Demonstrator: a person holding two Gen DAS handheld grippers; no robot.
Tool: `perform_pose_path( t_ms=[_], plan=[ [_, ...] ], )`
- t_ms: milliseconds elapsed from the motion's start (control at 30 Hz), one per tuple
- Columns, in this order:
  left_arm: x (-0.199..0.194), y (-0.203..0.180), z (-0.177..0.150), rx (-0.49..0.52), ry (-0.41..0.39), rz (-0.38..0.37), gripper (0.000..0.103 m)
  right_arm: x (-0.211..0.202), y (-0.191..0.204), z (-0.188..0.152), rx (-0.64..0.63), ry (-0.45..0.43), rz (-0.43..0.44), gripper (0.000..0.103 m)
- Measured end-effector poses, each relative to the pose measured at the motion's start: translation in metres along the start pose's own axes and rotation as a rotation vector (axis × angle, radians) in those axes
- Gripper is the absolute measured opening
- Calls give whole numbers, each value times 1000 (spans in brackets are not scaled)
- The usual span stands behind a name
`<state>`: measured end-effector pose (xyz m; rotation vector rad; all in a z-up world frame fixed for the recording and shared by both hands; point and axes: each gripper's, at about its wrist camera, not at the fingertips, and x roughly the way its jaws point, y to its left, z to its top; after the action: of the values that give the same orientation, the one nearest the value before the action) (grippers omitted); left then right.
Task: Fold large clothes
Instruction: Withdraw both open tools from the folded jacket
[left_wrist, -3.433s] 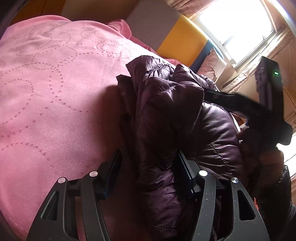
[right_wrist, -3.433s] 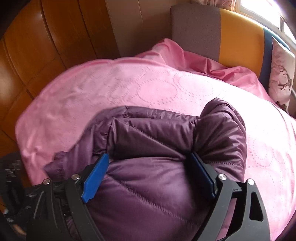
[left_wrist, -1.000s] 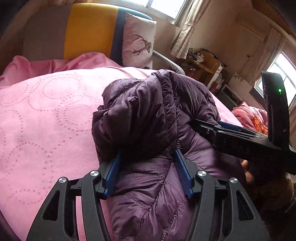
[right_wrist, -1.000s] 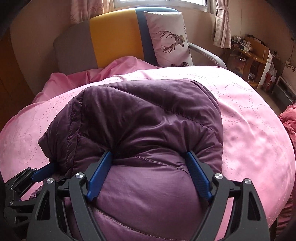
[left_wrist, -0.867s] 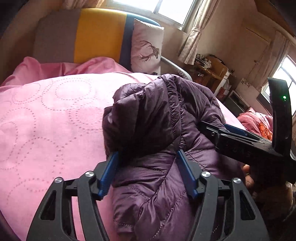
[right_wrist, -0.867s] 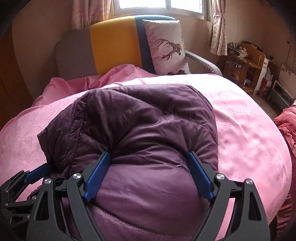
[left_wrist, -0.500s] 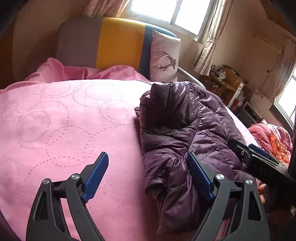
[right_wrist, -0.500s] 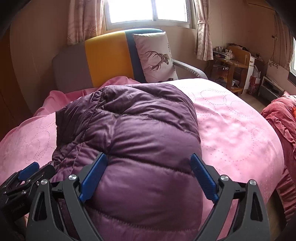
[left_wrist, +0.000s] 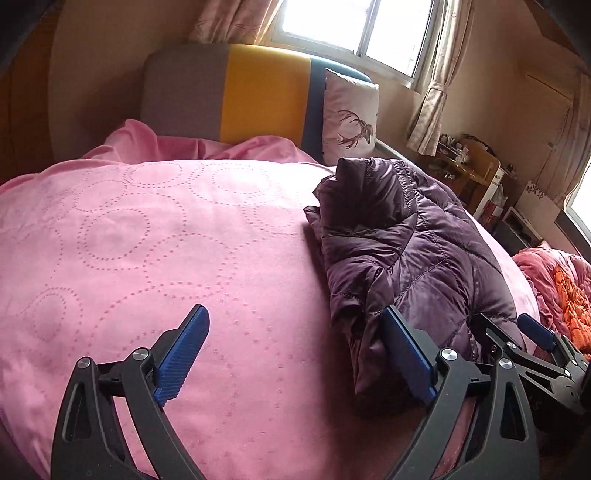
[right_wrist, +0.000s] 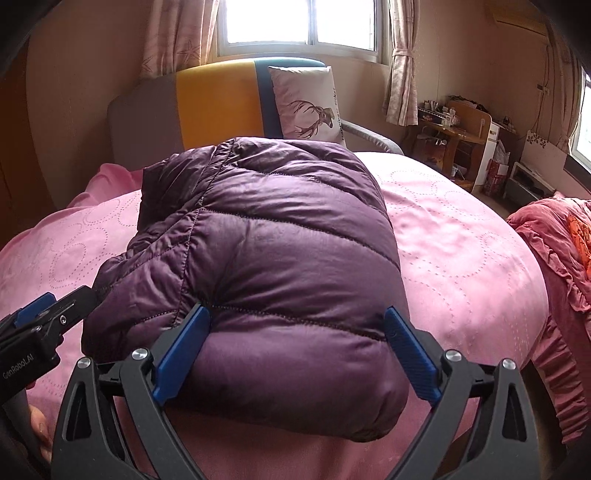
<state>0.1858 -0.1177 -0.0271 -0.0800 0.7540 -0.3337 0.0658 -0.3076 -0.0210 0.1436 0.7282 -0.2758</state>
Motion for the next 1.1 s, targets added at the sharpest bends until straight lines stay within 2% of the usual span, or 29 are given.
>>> perform_pose_path(
  t_ms=[133, 200, 400, 600, 733, 1000, 1100],
  plan=[
    [-5, 4, -10, 1, 0, 34, 93, -9, 5, -10, 1, -8, -23, 96],
    [-8, 7, -16, 6, -5, 61, 98, -16, 9, -16, -4, -14, -37, 97],
    [-16, 24, -35, -9, -3, 122, 99, -43, 17, -29, 8, -39, -72, 101],
    [-30, 29, -51, -13, -10, 137, 99, -70, 15, -41, 45, -97, -159, 101],
    [-41, 18, -53, 18, -32, 150, 99, -71, 11, -47, 61, -80, -209, 101],
    [-53, 5, -54, 27, -37, 97, 99, -63, 12, -56, 75, -38, -202, 101],
    [-50, 2, -56, 43, -41, 157, 99, -59, 13, -59, 78, -22, -197, 101]
  ],
)
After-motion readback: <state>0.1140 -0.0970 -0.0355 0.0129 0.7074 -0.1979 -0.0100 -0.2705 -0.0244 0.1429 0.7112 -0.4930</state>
